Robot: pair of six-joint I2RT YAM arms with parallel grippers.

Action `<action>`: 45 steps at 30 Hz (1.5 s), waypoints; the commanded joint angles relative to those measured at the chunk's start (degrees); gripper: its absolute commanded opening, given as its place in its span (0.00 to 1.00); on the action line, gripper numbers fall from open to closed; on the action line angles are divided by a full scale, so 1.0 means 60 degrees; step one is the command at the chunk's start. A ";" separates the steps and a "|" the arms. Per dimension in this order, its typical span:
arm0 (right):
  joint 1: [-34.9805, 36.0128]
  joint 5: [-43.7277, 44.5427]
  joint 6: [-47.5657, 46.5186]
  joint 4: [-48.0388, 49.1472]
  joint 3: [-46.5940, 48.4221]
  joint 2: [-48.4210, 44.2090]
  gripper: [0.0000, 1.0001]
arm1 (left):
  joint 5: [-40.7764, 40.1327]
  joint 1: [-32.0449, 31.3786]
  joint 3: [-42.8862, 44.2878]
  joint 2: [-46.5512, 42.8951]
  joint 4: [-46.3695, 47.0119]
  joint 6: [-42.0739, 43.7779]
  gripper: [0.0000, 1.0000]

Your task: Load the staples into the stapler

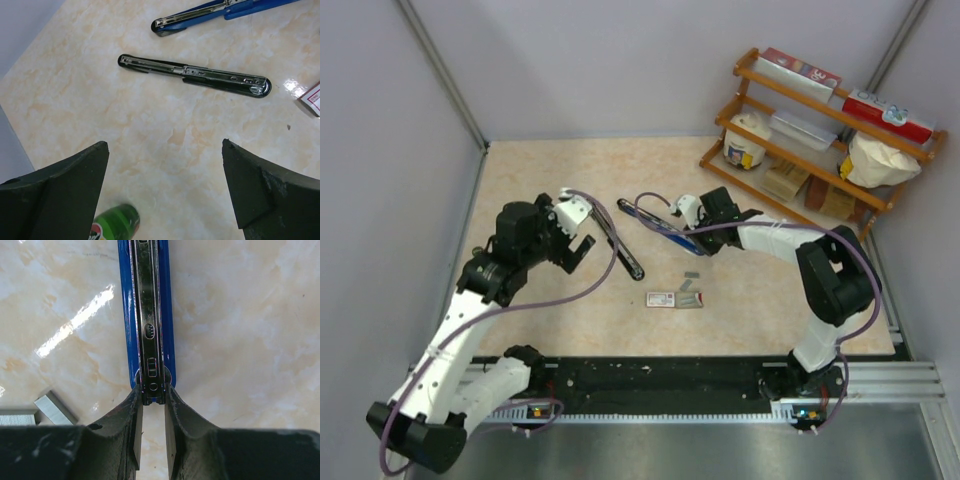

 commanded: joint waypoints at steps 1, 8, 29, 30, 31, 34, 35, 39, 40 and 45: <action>0.0189 0.0647 0.0683 -0.0268 0.0472 0.0423 0.00 | -0.0738 0.0097 -0.0857 -0.1081 0.0619 -0.0565 0.99; 0.0189 0.0194 0.0859 -0.0634 0.0515 -0.0016 0.26 | -0.0387 0.0243 -0.0874 -0.1287 -0.0537 -0.0405 0.99; 0.0145 -0.0408 -0.0296 -0.1221 0.0545 -0.0923 0.38 | 0.0243 0.1064 -0.2690 -0.3557 -0.0143 -0.0610 0.99; 0.0101 -0.0407 -0.0385 -0.1235 0.0545 -0.1099 0.39 | 0.0229 0.1064 -0.2734 -0.3689 -0.0100 -0.0551 0.99; 0.0057 -0.0451 -0.0473 -0.1235 0.0531 -0.1246 0.41 | 0.0214 0.1078 -0.2778 -0.3806 -0.0027 -0.0522 0.99; 0.0042 -0.0655 -0.0911 -0.1250 0.0385 -0.1758 0.47 | 0.0548 0.1093 -0.2881 -0.4026 0.0062 -0.0288 0.99; 0.0042 -0.0830 -0.1058 -0.1250 0.0326 -0.1948 0.50 | 0.0884 0.1079 -0.2852 -0.4012 -0.0068 -0.0098 0.99; 0.0028 -0.1855 -0.2214 -0.1513 -0.0098 -0.2769 0.61 | 0.1063 0.1079 -0.3187 -0.3501 0.0295 -0.0081 0.99; 0.0028 -0.2162 -0.2391 -0.1528 -0.0186 -0.2886 0.61 | 0.1136 0.1079 -0.3232 -0.3296 0.0412 -0.0227 0.99; 0.0042 -0.3072 -0.2597 -0.1529 -0.0392 -0.2903 0.61 | 0.1475 0.1093 -0.3569 -0.2402 0.0721 -0.0185 0.99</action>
